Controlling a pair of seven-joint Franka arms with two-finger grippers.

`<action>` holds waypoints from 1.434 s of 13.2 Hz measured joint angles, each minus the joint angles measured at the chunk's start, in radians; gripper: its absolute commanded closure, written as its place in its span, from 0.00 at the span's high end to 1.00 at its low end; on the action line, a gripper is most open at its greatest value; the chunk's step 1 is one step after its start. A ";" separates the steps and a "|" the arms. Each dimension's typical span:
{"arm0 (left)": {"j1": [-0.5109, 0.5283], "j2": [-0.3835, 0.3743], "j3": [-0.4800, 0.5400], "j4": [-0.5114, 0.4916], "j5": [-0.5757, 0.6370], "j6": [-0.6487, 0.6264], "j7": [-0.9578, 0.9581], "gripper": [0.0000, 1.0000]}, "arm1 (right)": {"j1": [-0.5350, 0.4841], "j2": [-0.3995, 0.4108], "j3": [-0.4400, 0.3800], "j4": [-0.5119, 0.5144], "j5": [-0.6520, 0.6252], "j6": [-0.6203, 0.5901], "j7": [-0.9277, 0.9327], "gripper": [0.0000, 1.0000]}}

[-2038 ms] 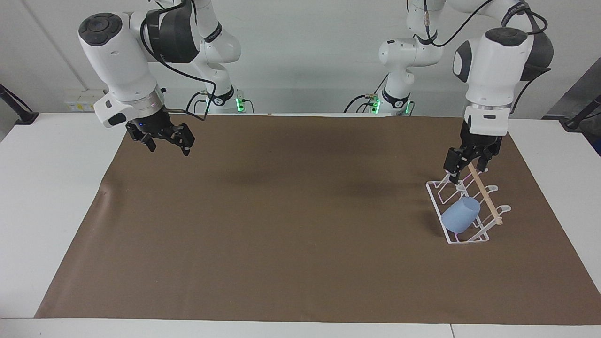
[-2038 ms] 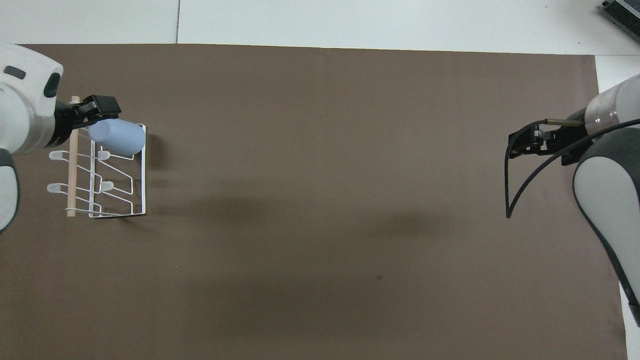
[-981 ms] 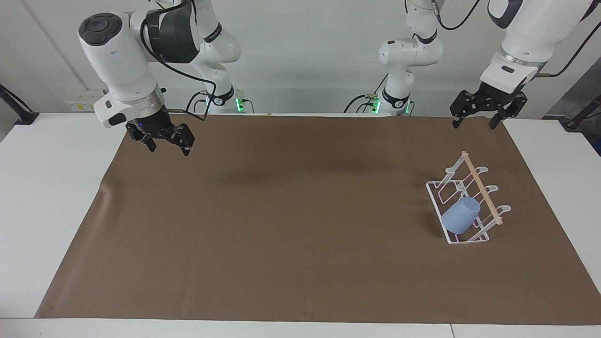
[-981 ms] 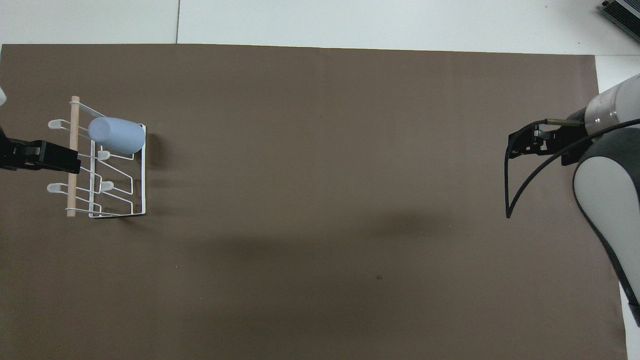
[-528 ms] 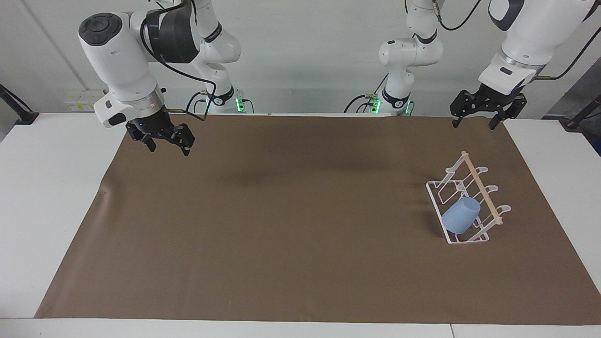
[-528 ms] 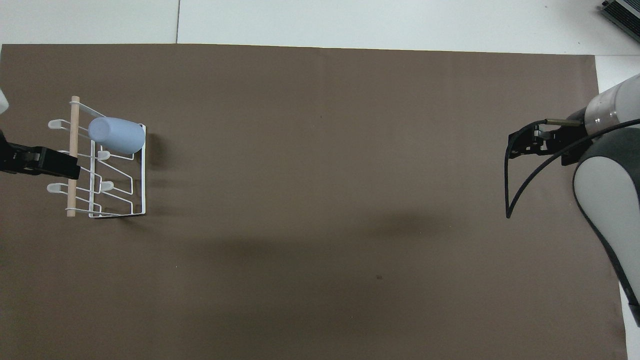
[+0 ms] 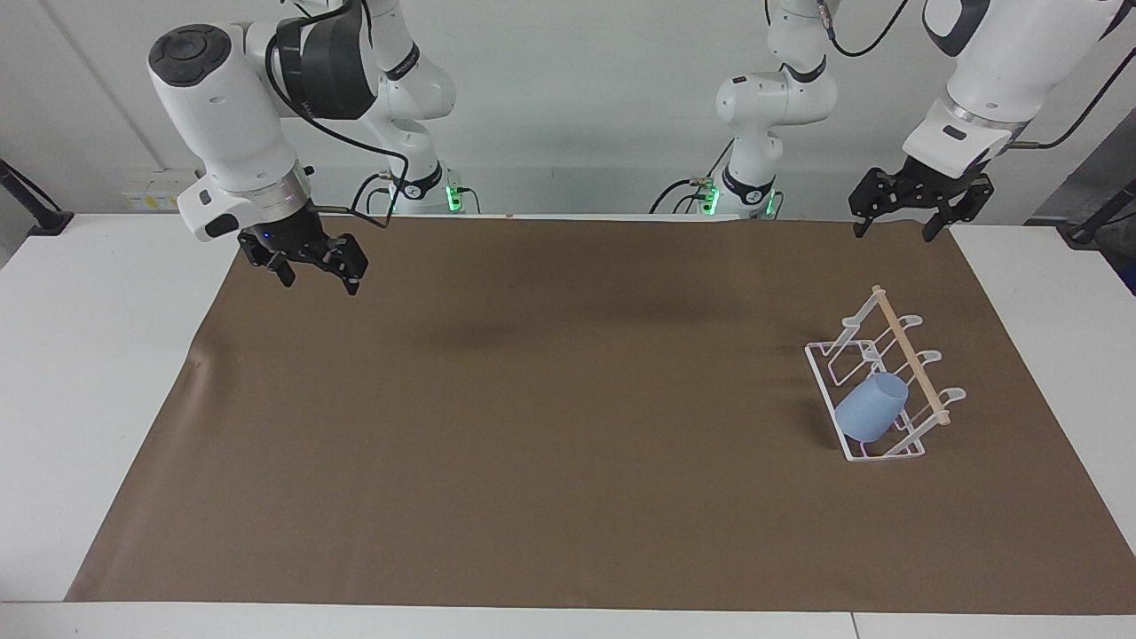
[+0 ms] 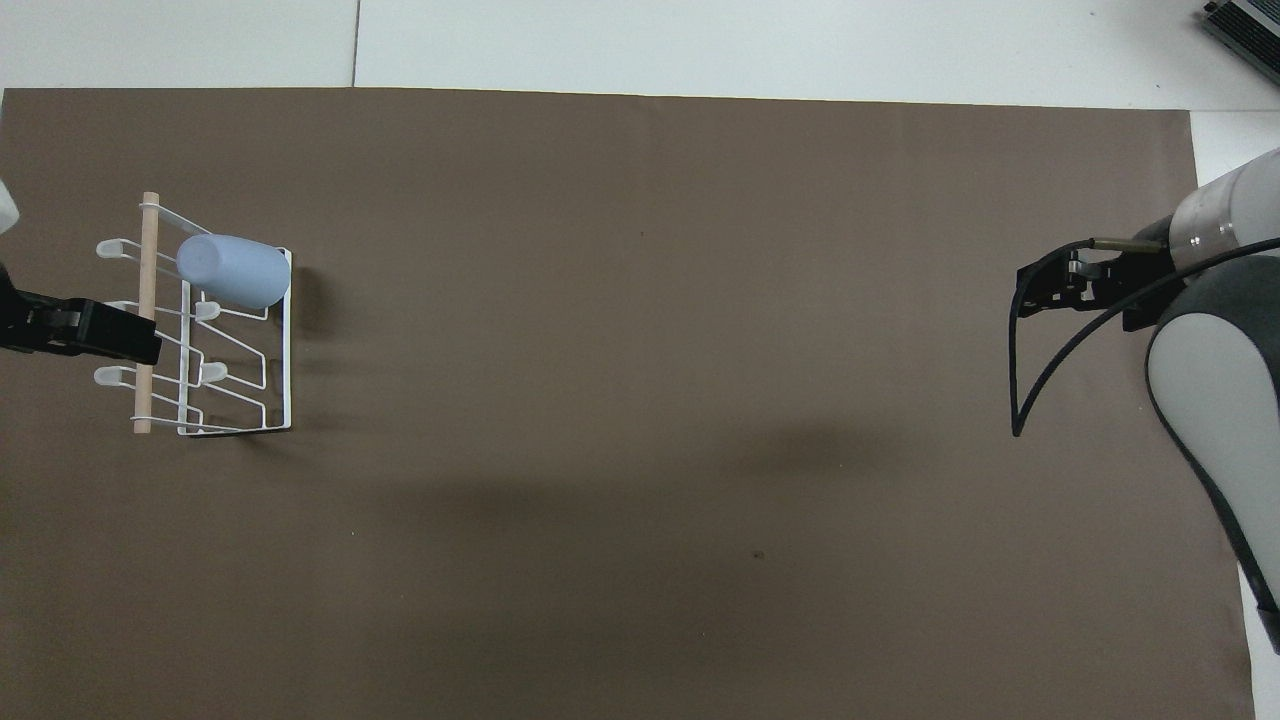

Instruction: Hang cup on cup holder

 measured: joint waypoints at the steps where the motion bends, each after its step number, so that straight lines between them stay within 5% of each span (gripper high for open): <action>1: 0.004 0.000 -0.002 0.002 0.000 -0.001 0.000 1.00 | 0.000 0.000 0.000 0.000 0.000 0.000 0.000 1.00; 19: 0.038 0.000 -0.036 0.001 0.000 -0.010 0.001 1.00 | 0.000 0.000 0.000 0.000 0.000 0.000 0.000 1.00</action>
